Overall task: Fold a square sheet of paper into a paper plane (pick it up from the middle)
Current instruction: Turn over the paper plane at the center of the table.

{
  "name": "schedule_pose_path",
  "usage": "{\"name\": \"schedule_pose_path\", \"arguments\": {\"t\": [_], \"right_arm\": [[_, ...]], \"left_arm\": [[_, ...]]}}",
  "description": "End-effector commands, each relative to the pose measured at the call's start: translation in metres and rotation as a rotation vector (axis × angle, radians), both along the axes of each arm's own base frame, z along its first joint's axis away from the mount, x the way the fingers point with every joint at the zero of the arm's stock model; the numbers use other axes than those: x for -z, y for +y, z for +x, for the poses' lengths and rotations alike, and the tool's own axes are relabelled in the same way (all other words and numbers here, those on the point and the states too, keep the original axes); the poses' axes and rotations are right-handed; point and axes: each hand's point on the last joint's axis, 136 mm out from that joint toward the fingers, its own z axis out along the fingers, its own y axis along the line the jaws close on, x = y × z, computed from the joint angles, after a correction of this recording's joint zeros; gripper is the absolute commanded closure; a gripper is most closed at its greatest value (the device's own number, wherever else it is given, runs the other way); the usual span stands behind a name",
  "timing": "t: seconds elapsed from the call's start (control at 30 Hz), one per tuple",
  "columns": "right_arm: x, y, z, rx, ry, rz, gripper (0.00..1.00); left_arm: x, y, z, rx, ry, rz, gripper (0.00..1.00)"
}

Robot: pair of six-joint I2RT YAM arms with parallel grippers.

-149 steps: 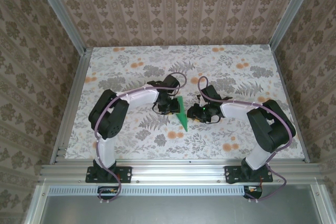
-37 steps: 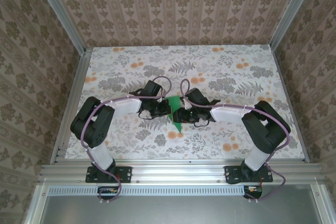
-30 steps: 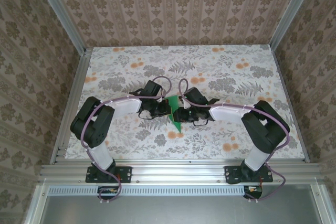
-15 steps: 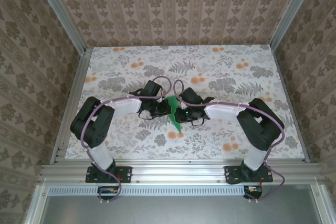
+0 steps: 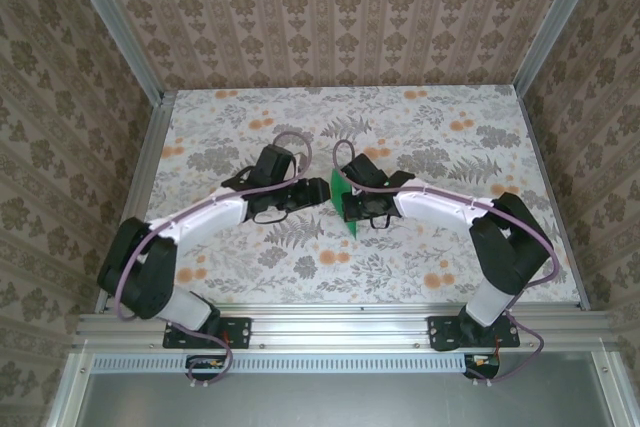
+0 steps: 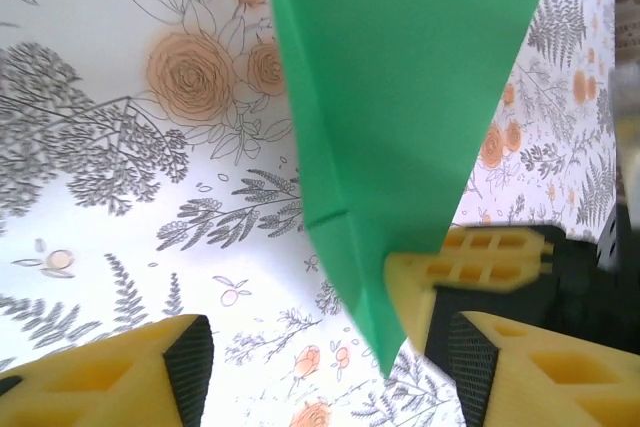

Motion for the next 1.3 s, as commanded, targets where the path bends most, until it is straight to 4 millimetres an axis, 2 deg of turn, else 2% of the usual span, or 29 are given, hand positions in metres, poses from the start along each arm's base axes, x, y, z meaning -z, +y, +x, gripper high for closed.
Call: {"name": "schedule_pose_path", "arguments": {"t": [0.0, 0.1, 0.37, 0.6, 0.73, 1.03, 1.27], "right_arm": [[-0.006, -0.039, 0.005, 0.063, 0.007, -0.187, 0.98], [0.004, -0.049, 0.012, 0.085, 0.063, -0.251, 0.96], [0.022, -0.04, 0.031, 0.092, 0.128, -0.261, 0.88], [0.037, -0.039, 0.035, 0.099, 0.161, -0.26, 0.77], [0.045, -0.037, 0.034, 0.094, 0.181, -0.253, 0.74], [0.06, -0.036, 0.03, 0.096, 0.211, -0.26, 0.74], [0.083, -0.044, 0.017, 0.105, 0.267, -0.293, 0.75]], "left_arm": [[0.002, 0.029, 0.003, -0.089, -0.042, 0.068, 0.31], [0.008, 0.045, 0.001, -0.134, -0.034, 0.081, 0.31], [0.017, 0.065, -0.005, -0.178, -0.009, 0.08, 0.31], [0.021, 0.066, -0.006, -0.174, 0.001, 0.081, 0.31], [0.022, 0.065, -0.006, -0.171, 0.007, 0.08, 0.31], [0.025, 0.063, -0.006, -0.161, 0.014, 0.071, 0.31], [0.024, 0.062, -0.003, -0.147, 0.016, 0.081, 0.32]]}}
